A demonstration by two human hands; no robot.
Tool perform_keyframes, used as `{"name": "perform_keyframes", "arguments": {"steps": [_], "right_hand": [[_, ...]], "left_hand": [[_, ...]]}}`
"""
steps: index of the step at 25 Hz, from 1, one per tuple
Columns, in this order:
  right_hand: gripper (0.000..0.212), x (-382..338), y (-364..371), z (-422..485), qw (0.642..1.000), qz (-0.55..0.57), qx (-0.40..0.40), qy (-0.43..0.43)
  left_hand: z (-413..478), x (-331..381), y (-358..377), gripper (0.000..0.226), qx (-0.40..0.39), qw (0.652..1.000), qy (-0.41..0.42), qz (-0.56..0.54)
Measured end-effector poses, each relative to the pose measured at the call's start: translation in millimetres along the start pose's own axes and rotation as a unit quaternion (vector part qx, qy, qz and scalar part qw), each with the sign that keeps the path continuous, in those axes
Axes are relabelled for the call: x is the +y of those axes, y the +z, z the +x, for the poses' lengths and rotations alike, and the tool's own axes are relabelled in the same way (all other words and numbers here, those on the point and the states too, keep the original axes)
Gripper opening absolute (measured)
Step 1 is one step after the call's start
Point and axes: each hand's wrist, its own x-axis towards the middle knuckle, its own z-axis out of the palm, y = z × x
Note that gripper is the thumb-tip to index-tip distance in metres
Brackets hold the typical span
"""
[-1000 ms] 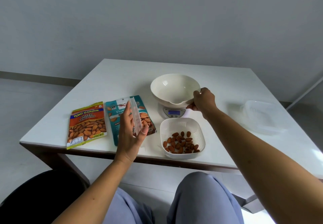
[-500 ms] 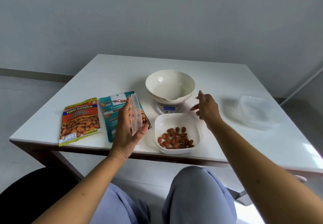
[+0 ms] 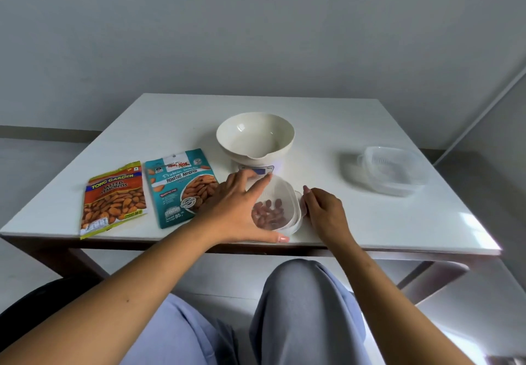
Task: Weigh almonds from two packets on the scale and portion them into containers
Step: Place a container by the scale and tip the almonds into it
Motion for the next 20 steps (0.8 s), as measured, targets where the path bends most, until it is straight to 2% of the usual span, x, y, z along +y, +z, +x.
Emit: {"name": "perform_keyframes", "arguments": {"steps": [7,11,13,17,20], "right_hand": [[0.048,0.3,-2.2,0.3,1.0,-0.01,-0.005,-0.015],[0.047,0.7,-3.0,0.9,1.0,-0.019,-0.008,-0.018],[0.046,1.0,-2.2,0.8,1.0,-0.024,-0.006,-0.014],[0.046,3.5,-8.8,3.2,0.999,0.013,0.027,0.02],[0.046,3.4,-17.8,-0.2,0.992,0.096,0.039,0.076]], "left_hand": [[15.8,13.0,4.5,0.127,-0.037,0.996,-0.001,0.082],[14.2,8.9,8.5,0.126,-0.026,0.996,0.014,0.087],[9.2,7.8,10.7,0.124,0.004,0.997,0.027,0.079],[-16.4,-2.1,28.7,0.109,0.085,0.99,0.006,-0.112],[-24.6,0.3,39.9,0.102,0.091,0.978,-0.01,-0.186]]}}
